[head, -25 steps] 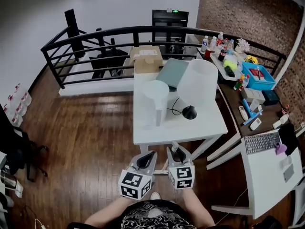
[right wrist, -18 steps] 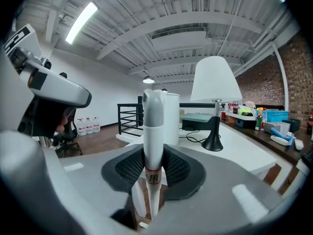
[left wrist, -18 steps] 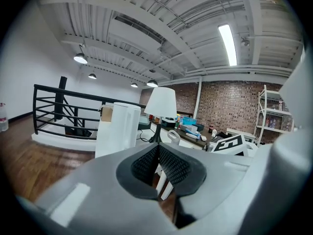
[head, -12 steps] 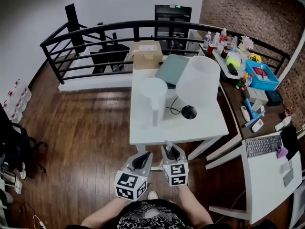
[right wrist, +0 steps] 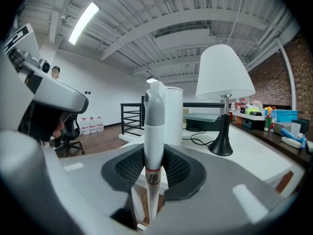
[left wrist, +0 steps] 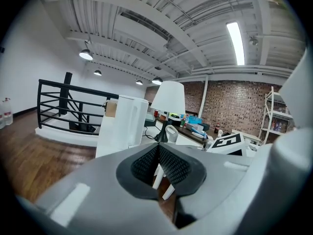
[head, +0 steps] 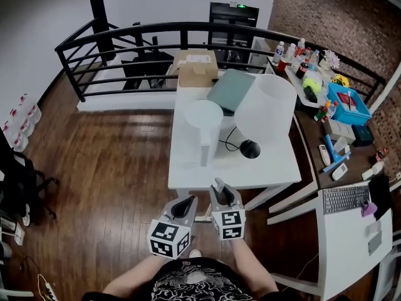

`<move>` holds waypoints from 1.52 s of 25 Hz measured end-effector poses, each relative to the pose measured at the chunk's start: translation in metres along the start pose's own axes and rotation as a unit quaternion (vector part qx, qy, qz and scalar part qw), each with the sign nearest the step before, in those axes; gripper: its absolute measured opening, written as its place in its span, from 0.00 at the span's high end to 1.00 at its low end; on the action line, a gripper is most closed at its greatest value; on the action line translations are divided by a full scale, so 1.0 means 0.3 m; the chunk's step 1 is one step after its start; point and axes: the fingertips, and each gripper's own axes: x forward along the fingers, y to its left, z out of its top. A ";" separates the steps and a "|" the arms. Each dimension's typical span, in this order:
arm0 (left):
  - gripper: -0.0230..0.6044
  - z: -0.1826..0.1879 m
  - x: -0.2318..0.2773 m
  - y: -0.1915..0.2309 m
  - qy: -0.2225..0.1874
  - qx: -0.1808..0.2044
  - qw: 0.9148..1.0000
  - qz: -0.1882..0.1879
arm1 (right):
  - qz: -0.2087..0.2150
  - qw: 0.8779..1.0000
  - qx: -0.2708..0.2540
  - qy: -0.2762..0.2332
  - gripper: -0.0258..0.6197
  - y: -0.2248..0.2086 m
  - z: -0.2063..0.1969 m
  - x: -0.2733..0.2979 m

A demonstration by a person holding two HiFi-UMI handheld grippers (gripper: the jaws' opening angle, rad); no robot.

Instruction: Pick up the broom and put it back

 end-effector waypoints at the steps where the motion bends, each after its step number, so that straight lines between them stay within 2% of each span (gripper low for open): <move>1: 0.96 0.004 0.001 0.005 -0.001 -0.001 1.000 0.002 | 0.001 1.000 -0.001 0.000 0.81 -0.001 0.003 0.008; 16: 0.96 0.020 0.037 0.036 0.000 -0.005 1.000 0.015 | 0.012 1.000 0.006 0.000 0.81 -0.036 0.032 0.107; 21: 0.96 0.017 0.047 0.037 0.001 -0.006 1.000 0.012 | 0.015 1.000 0.007 0.005 0.76 -0.037 0.021 0.115; 28: 0.96 0.016 0.039 0.036 0.000 -0.006 1.000 0.012 | 0.014 1.000 0.005 0.001 0.76 -0.026 0.028 0.091; 38: 0.96 0.033 -0.029 0.008 -0.013 -0.004 1.000 0.005 | -0.020 0.999 0.006 -0.026 0.74 -0.017 0.093 -0.025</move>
